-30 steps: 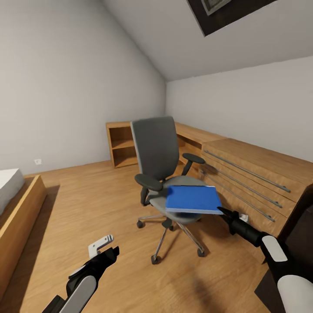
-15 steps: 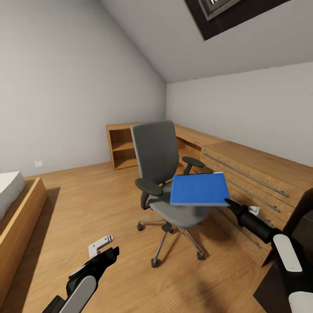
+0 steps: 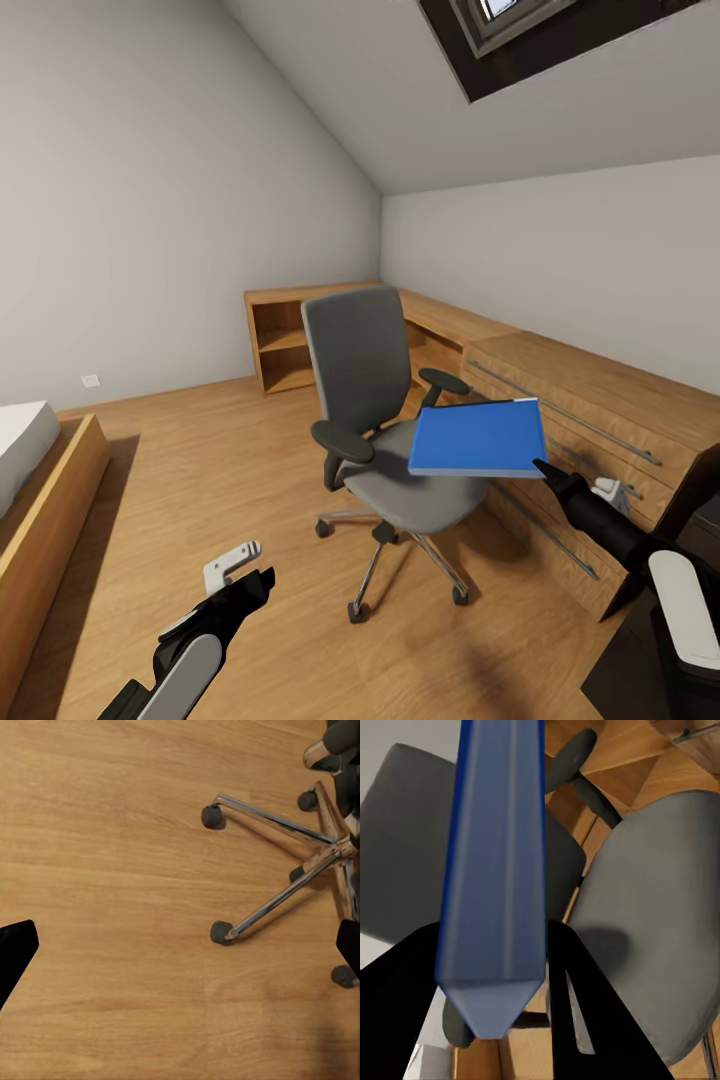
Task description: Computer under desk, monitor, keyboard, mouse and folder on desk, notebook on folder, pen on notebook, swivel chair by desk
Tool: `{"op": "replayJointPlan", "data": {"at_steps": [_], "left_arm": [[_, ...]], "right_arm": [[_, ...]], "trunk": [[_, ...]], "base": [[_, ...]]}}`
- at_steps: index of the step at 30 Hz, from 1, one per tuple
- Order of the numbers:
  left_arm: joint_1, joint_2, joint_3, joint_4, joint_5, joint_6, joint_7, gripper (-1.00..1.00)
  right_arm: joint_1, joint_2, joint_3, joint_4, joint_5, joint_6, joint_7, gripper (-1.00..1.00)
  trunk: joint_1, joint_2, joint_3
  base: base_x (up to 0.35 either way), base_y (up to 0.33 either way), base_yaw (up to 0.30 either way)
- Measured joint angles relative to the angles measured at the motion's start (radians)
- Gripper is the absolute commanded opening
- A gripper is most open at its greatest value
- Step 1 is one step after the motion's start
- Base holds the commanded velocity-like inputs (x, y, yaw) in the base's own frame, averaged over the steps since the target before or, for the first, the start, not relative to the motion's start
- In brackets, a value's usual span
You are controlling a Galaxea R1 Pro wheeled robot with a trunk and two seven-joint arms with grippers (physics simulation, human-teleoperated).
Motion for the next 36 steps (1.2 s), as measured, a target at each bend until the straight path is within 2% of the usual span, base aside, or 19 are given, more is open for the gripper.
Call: {"op": "replayJointPlan", "data": {"at_steps": [3,9,14,19,31,36], "left_arm": [[0.000,0.000,0.000,0.000,-0.001,0.000,0.002,1.00],[0.000,0.000,0.000,0.000,-0.003,-0.001,0.004,1.00],[0.000,0.000,0.000,0.000,-0.004,0.000,0.001,1.00],[0.000,0.001,0.000,0.000,-0.001,-0.001,-0.008,1.00],[0.000,0.002,0.000,0.000,0.003,-0.001,-0.007,1.00],[0.000,0.001,0.000,0.000,0.002,-0.001,-0.007,1.00]], "right_arm": [[0.008,0.004,-0.004,-0.004,-0.039,0.007,-0.007,-1.00],[0.011,0.005,-0.005,-0.004,-0.058,0.010,-0.009,-1.00],[0.012,0.006,-0.006,-0.003,-0.062,0.006,-0.010,-1.00],[0.014,0.008,-0.005,0.010,-0.063,0.001,-0.010,-1.00],[0.014,0.008,-0.005,0.013,-0.064,0.000,-0.009,-1.00],[0.014,0.008,-0.005,0.012,-0.064,0.000,-0.010,-1.00]], "trunk": [[-0.012,0.021,0.009],[-0.035,0.063,0.028],[-0.054,0.098,0.044],[-0.073,0.133,0.060],[-0.119,0.217,0.097],[-0.138,0.252,0.113]], "base": [[0.000,0.000,0.000],[0.000,0.000,0.000],[0.000,0.000,0.000],[0.000,0.027,-0.229],[0.000,0.258,-0.263],[-0.037,0.083,-0.264]]}}
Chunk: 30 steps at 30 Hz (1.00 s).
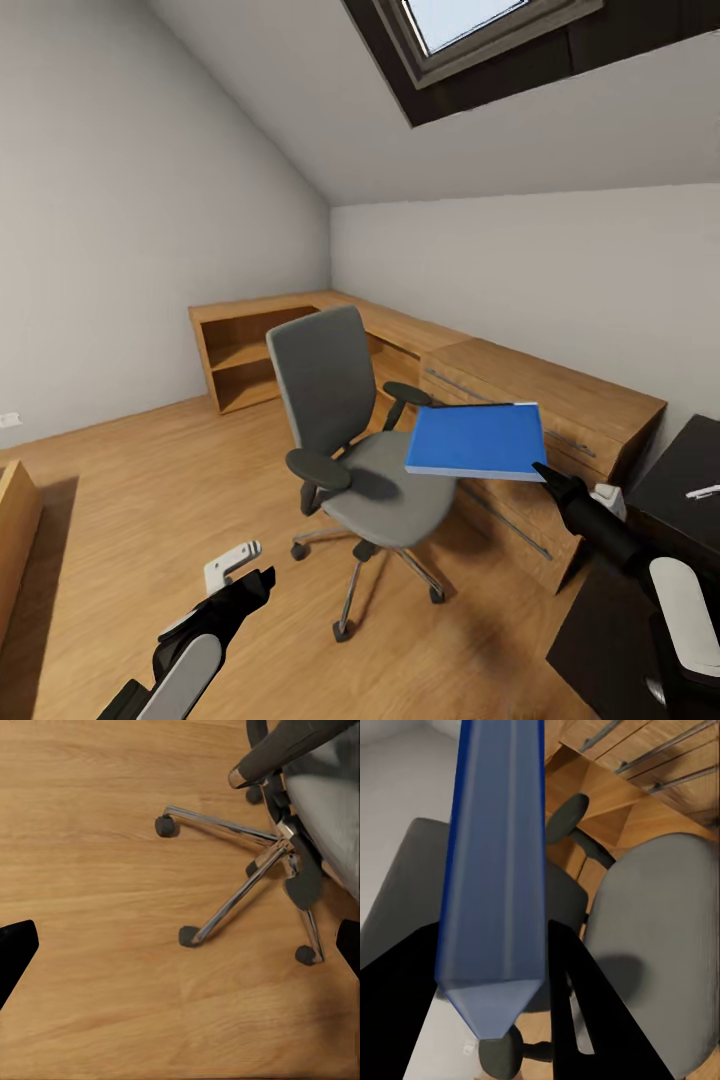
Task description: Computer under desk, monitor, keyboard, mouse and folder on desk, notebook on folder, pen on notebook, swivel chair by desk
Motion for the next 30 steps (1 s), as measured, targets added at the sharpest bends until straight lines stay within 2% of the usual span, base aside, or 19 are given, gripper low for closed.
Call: {"op": "replayJointPlan", "data": {"at_steps": [8,9,10,13,16,19,21,22,29,30], "left_arm": [[0.000,0.000,-0.001,0.001,-0.002,0.000,0.000,1.00],[0.000,0.000,0.000,0.001,-0.002,0.000,0.000,1.00],[0.000,0.000,-0.001,0.001,-0.002,0.000,0.000,1.00],[0.000,0.000,-0.001,0.000,-0.002,0.000,0.001,1.00],[0.001,-0.001,-0.005,0.000,-0.002,0.000,0.003,1.00],[0.001,-0.003,-0.007,0.000,0.000,0.000,0.002,1.00],[0.001,-0.007,-0.024,0.009,0.003,0.003,0.003,1.00],[0.001,-0.009,-0.062,0.052,0.003,0.006,0.004,1.00],[0.000,-0.010,-0.082,0.118,0.001,0.010,0.005,1.00],[0.000,-0.011,-0.094,0.143,0.002,0.008,0.005,1.00]], "right_arm": [[0.000,0.003,0.000,-0.002,-0.001,-0.001,0.003,-1.00],[0.000,0.003,-0.001,-0.002,-0.001,-0.001,0.003,-1.00],[0.000,0.014,-0.002,-0.008,-0.005,-0.003,0.013,-1.00],[0.000,0.028,-0.009,-0.011,-0.001,-0.005,0.068,-1.00],[0.000,0.026,-0.034,-0.010,0.001,0.005,0.087,-1.00],[0.000,0.029,-0.042,-0.010,-0.001,0.007,0.088,-1.00],[0.000,0.029,-0.046,-0.009,-0.002,0.010,0.088,-1.00],[0.000,0.029,-0.047,-0.010,-0.001,0.011,0.088,-1.00],[0.000,0.030,-0.048,-0.010,-0.001,0.010,0.087,-1.00],[0.000,0.030,-0.048,-0.010,0.000,0.010,0.087,-1.00]], "trunk": [[-0.030,0.056,0.025],[-0.034,0.063,0.028],[-0.038,0.070,0.031],[-0.050,0.091,0.041],[-0.061,0.112,0.050],[-0.073,0.133,0.059],[-0.081,0.147,0.066],[-0.084,0.154,0.069],[-0.111,0.203,0.093],[-0.115,0.210,0.097]], "base": [[-0.303,0.004,-0.265],[-0.105,0.000,-0.267],[-0.054,0.000,-0.267],[-0.019,0.000,-0.228],[-0.002,0.000,-0.054],[0.000,0.000,-0.012],[0.000,0.000,-0.003],[0.000,0.000,0.000],[0.000,0.000,-0.143],[0.000,0.000,-0.221]]}}
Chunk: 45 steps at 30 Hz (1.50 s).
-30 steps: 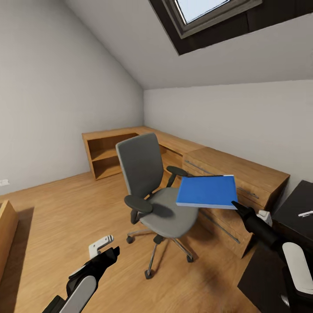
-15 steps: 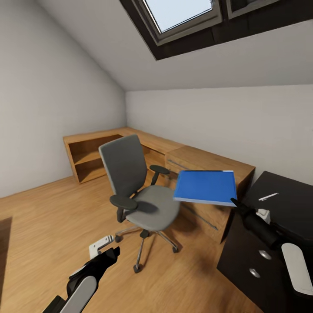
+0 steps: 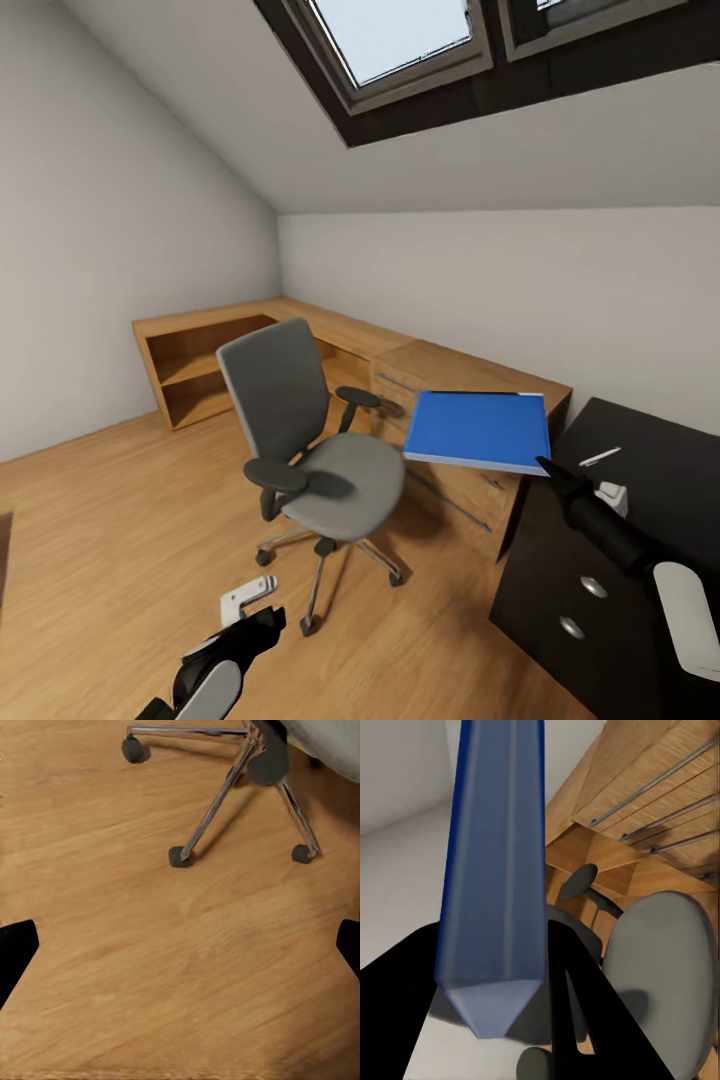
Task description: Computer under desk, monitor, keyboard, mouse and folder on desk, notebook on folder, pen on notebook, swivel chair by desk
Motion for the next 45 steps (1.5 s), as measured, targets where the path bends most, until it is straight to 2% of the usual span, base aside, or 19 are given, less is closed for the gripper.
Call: {"op": "replayJointPlan", "data": {"at_steps": [2,5,6,8,11,13,14,17,20,21,23,26,27,30,32,33,34,40,45], "left_arm": [[0.000,0.000,-0.039,0.058,-0.001,-0.003,0.000,1.00],[0.001,-0.001,-0.123,0.188,-0.003,-0.007,-0.001,1.00],[0.001,-0.003,-0.136,0.220,-0.004,-0.010,-0.002,1.00],[0.000,-0.027,-0.166,0.339,-0.006,-0.043,-0.012,1.00],[0.000,-0.062,-0.179,0.469,-0.007,-0.123,-0.045,1.00],[0.001,-0.087,-0.183,0.599,-0.025,-0.204,-0.123,1.00],[0.000,-0.103,-0.182,0.700,-0.077,-0.254,-0.250,1.00],[0.000,-0.113,-0.179,0.801,-0.150,-0.285,-0.413,1.00],[0.001,-0.115,-0.178,0.833,-0.163,-0.291,-0.449,1.00],[0.001,-0.118,-0.176,0.865,-0.165,-0.294,-0.457,1.00],[0.001,-0.118,-0.176,0.872,-0.166,-0.303,-0.458,1.00],[0.001,-0.119,-0.175,0.909,-0.171,-0.390,-0.465,1.00],[0.001,-0.127,-0.175,0.926,-0.173,-0.446,-0.479,1.00],[0.001,-0.134,-0.174,0.935,-0.174,-0.490,-0.488,1.00],[0.001,-0.134,-0.174,0.935,-0.174,-0.515,-0.488,1.00],[0.001,-0.138,-0.174,0.936,-0.172,-0.562,-0.489,1.00],[0.001,-0.139,-0.173,0.937,-0.172,-0.575,-0.489,1.00],[0.001,-0.142,-0.175,0.938,-0.170,-0.591,-0.489,1.00],[0.001,-0.143,-0.177,0.941,-0.170,-0.592,-0.490,1.00]], "right_arm": [[0.000,0.000,-0.002,0.000,0.001,-0.002,0.000,-1.00],[0.000,0.001,-0.003,0.003,0.002,-0.007,-0.002,-1.00],[0.000,0.002,-0.003,0.004,0.002,-0.008,-0.002,-1.00],[0.000,0.009,-0.004,0.006,0.002,-0.010,-0.003,-1.00],[0.000,0.019,-0.004,0.006,0.002,-0.009,-0.003,-1.00],[0.000,0.024,-0.004,0.006,0.003,-0.010,-0.005,-1.00],[0.000,0.027,-0.005,0.006,0.004,-0.010,-0.013,-1.00],[0.000,0.028,-0.013,0.007,0.004,-0.012,-0.028,-1.00],[0.000,0.028,-0.050,0.020,0.010,-0.021,-0.048,-1.00],[0.000,0.023,-0.063,0.080,0.023,-0.069,-0.094,-1.00],[0.000,0.022,-0.065,0.094,0.005,-0.085,-0.110,-1.00],[0.000,0.021,-0.066,0.101,0.004,-0.095,-0.119,-1.00],[0.000,0.021,-0.078,0.102,0.005,-0.098,-0.120,-1.00],[0.000,0.021,-0.124,0.102,0.004,-0.101,-0.121,-1.00],[0.000,0.021,-0.128,0.102,0.004,-0.102,-0.121,-1.00],[0.000,0.021,-0.132,0.102,0.004,-0.105,-0.120,-1.00],[0.000,0.021,-0.135,0.102,0.004,-0.112,-0.120,-1.00],[0.000,0.021,-0.142,0.104,0.005,-0.174,-0.120,-1.00],[0.000,0.020,-0.143,0.103,0.005,-0.184,-0.120,-1.00]], "trunk": [[-0.008,0.014,0.008],[-0.019,0.035,0.019],[-0.023,0.042,0.023],[-0.031,0.056,0.030],[-0.042,0.077,0.042],[-0.050,0.091,0.049],[-0.054,0.098,0.053],[-0.065,0.119,0.065],[-0.077,0.140,0.076],[-0.080,0.147,0.079],[-0.088,0.161,0.086],[-0.100,0.182,0.095],[-0.104,0.189,0.099],[-0.115,0.210,0.108],[-0.123,0.224,0.114],[-0.127,0.231,0.117],[-0.130,0.238,0.121],[-0.153,0.280,0.139],[-0.173,0.315,0.155]], "base": [[0.000,0.000,-0.227],[0.000,0.000,-0.233],[0.000,0.000,-0.235],[0.000,0.000,-0.236],[0.000,0.000,-0.237],[0.000,0.000,-0.238],[0.000,0.000,-0.238],[0.000,0.000,-0.240],[0.000,0.000,-0.245],[0.000,0.000,-0.254],[0.000,0.000,-0.260],[0.000,0.000,-0.265],[0.000,0.000,-0.267],[0.000,0.000,-0.282],[0.000,0.000,-0.293],[0.000,0.000,-0.295],[0.000,0.000,-0.296],[0.000,0.000,-0.297],[0.000,0.000,-0.297]]}}
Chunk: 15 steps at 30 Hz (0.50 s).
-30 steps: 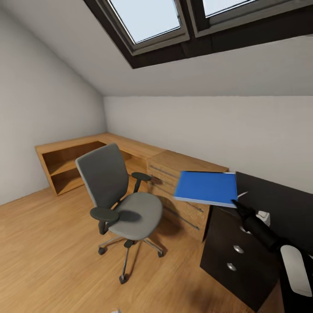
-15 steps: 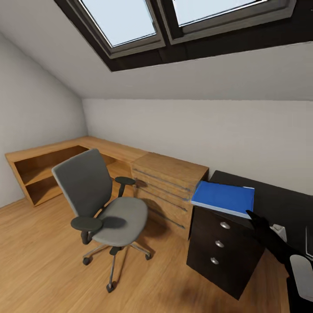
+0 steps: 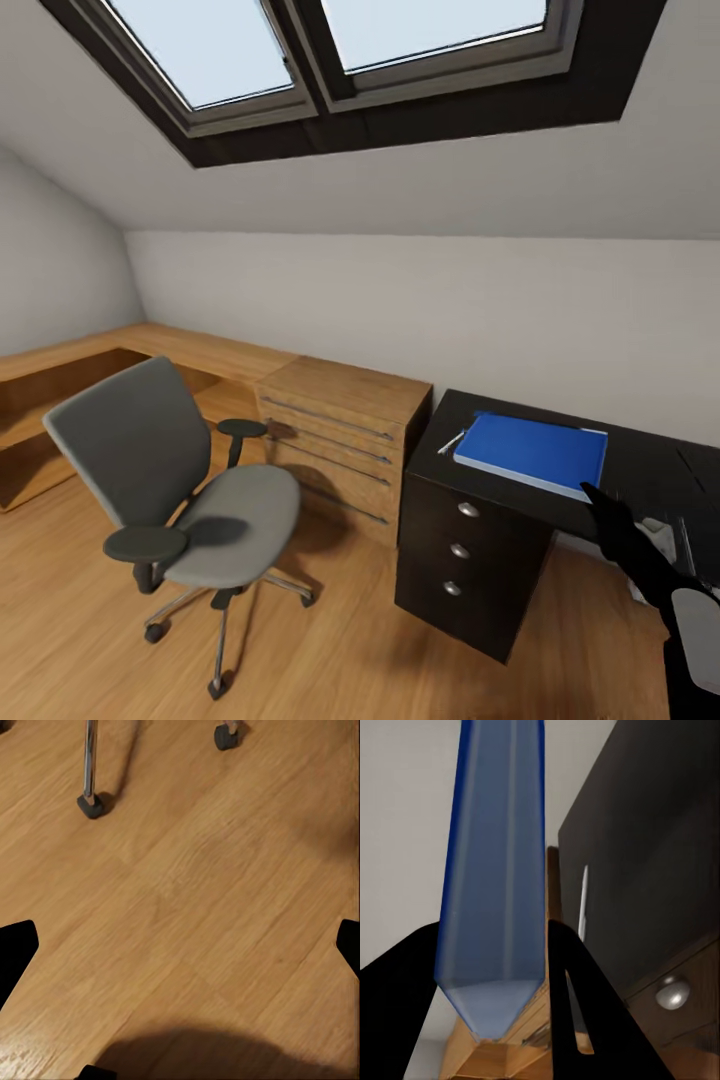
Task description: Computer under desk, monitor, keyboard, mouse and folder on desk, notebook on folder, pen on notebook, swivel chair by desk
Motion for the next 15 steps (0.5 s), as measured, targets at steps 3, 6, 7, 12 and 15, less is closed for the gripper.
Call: {"op": "replayJointPlan", "data": {"at_steps": [3,6,7,12,15], "left_arm": [[0.000,-0.011,-0.004,0.020,-0.003,0.000,0.000,1.00],[0.000,-0.018,-0.004,0.039,-0.004,0.000,0.000,1.00],[0.000,-0.020,-0.004,0.042,-0.004,0.001,-0.001,1.00],[0.000,-0.023,-0.004,0.047,-0.004,0.001,-0.002,1.00],[0.000,-0.025,-0.004,0.049,-0.005,0.000,-0.002,1.00]], "right_arm": [[0.000,-0.001,0.000,-0.001,0.000,-0.001,0.000,-1.00],[0.000,-0.001,-0.001,-0.001,0.000,-0.002,0.000,-1.00],[0.000,-0.001,-0.002,-0.001,0.000,-0.002,0.000,-1.00],[0.000,-0.001,-0.003,-0.001,0.000,-0.003,0.000,-1.00],[0.000,-0.001,-0.003,-0.001,0.000,-0.003,0.000,-1.00]], "trunk": [[-0.011,0.021,0.009],[-0.023,0.042,0.019],[-0.027,0.049,0.022],[-0.046,0.084,0.038],[-0.058,0.105,0.047]], "base": [[0.000,0.000,-0.297],[0.000,0.000,-0.297],[0.000,0.000,-0.297],[0.000,0.000,-0.297],[0.000,0.000,-0.297]]}}
